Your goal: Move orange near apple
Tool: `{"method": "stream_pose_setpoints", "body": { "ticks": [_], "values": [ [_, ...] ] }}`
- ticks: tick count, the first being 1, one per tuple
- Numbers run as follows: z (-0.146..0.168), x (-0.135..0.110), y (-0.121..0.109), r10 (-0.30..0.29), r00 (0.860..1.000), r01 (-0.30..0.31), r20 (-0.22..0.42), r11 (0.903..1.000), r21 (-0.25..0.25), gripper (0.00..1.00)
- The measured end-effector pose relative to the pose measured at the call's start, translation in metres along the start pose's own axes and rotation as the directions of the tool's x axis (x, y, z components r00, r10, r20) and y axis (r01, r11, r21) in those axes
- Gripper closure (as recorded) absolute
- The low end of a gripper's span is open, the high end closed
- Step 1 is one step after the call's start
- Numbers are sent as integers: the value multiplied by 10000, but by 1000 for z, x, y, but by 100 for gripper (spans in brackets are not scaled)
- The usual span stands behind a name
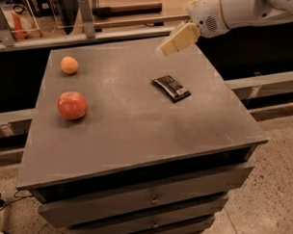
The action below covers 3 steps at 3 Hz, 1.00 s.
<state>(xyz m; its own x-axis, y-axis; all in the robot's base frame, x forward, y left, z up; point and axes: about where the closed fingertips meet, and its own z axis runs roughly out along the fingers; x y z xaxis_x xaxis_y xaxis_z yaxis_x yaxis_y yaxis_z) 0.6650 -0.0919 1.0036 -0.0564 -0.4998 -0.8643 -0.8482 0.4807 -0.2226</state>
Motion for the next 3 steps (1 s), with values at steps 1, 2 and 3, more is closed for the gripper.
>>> {"method": "stream_pose_setpoints", "body": {
  "ticks": [1,2,3],
  "values": [
    [0,0,0,0,10000,0,0,10000,-2,0],
    [19,-4,2,226,9990,-222,373,9997,-115,0],
    [65,-15,15,450,9948,-390,918,9970,-663,0]
  ]
}}
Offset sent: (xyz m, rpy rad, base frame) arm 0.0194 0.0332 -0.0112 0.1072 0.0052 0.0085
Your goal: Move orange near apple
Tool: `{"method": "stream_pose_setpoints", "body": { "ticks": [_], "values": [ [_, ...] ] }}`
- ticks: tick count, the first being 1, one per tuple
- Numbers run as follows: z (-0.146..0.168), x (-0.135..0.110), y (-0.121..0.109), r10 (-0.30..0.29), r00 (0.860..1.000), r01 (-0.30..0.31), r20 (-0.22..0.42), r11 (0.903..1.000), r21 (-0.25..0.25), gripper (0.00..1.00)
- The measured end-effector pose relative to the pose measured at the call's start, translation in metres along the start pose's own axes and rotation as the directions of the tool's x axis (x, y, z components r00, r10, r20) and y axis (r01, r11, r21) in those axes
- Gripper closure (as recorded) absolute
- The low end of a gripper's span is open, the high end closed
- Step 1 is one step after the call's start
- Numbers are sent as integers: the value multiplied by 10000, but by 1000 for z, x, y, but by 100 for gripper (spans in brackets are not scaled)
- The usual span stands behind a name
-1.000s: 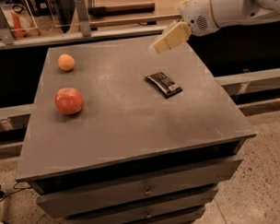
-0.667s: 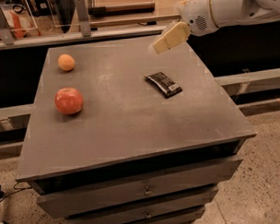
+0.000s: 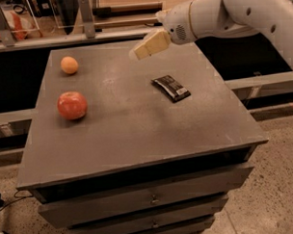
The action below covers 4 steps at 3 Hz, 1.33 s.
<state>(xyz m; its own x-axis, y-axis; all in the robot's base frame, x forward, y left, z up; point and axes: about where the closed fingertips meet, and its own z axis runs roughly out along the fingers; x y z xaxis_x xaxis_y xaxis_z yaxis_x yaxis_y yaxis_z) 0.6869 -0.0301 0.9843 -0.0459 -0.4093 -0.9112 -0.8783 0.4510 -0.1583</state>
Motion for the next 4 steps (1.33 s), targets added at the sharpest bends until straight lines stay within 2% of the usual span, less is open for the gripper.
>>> {"method": "stream_pose_setpoints", "body": {
  "ticks": [1,2,3,4],
  "values": [
    [45,-4,12,11,10000,-14,-53,9984,-567,0],
    [84,1,20,280,9991,-298,-312,9978,-587,0],
    [116,14,21,873,9956,-883,-333,9956,-304,0],
    [147,14,29,950,9954,-955,-139,9945,-429,0]
  ]
}}
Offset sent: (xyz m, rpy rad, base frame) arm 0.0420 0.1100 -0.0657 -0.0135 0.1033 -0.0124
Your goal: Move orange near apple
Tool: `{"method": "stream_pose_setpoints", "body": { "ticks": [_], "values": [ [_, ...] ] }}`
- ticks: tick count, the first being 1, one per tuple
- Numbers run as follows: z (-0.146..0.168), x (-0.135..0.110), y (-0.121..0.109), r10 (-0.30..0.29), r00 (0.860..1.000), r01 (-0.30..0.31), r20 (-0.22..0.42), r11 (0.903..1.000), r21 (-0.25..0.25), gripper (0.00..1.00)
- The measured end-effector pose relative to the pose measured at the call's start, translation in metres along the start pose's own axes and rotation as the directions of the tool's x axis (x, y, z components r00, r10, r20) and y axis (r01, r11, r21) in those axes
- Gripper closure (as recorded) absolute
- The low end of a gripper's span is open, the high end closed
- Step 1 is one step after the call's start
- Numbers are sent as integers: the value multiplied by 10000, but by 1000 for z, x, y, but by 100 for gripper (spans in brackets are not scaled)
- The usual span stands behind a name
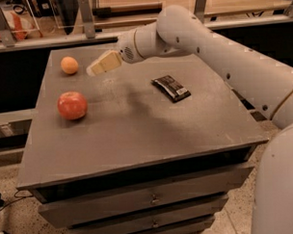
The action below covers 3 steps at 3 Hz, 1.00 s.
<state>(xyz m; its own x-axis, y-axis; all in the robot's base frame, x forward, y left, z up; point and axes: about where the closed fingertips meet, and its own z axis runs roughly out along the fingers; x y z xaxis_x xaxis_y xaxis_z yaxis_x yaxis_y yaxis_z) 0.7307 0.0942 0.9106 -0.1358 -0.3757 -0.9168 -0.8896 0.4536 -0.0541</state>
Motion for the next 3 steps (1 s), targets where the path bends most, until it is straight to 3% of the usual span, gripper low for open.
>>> {"method": "stream_pose_setpoints", "body": {
  "ticks": [1,3],
  "values": [
    [32,-10,11,-474,9979,500,435,9970,-592,0],
    [87,-19,13,-1393,9883,1444,614,9855,-892,0]
  ]
}}
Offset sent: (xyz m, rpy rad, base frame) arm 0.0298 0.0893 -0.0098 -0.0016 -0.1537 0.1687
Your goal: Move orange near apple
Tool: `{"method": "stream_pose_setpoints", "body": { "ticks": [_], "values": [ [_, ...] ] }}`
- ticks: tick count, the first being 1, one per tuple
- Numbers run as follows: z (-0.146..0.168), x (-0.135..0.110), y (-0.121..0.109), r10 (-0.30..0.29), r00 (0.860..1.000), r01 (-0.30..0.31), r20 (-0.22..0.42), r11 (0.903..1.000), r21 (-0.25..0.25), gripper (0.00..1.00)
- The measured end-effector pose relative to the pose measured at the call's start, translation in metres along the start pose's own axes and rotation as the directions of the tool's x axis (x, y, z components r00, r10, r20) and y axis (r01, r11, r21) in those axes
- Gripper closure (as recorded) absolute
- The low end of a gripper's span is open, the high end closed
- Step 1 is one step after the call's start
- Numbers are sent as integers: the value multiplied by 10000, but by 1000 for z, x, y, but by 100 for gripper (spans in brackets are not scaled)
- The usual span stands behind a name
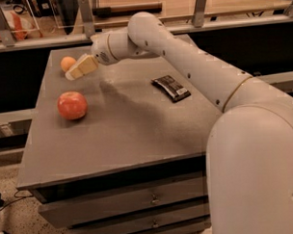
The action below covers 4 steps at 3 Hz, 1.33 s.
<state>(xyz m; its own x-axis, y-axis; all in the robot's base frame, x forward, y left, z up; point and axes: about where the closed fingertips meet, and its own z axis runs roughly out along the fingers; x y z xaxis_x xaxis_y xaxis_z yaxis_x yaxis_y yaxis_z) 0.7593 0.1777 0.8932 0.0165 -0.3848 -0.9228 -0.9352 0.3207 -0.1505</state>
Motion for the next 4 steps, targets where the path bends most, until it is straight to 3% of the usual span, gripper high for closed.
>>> {"method": "stream_pose_setpoints", "body": {
  "ticks": [2,3,4],
  "values": [
    [53,20,2,149,9954,-184,-948,9992,-360,0],
    [61,25,-2,234,9942,-272,-1048,9990,-347,0],
    [65,28,-5,322,9932,-356,-1119,9989,-288,18]
  ]
}}
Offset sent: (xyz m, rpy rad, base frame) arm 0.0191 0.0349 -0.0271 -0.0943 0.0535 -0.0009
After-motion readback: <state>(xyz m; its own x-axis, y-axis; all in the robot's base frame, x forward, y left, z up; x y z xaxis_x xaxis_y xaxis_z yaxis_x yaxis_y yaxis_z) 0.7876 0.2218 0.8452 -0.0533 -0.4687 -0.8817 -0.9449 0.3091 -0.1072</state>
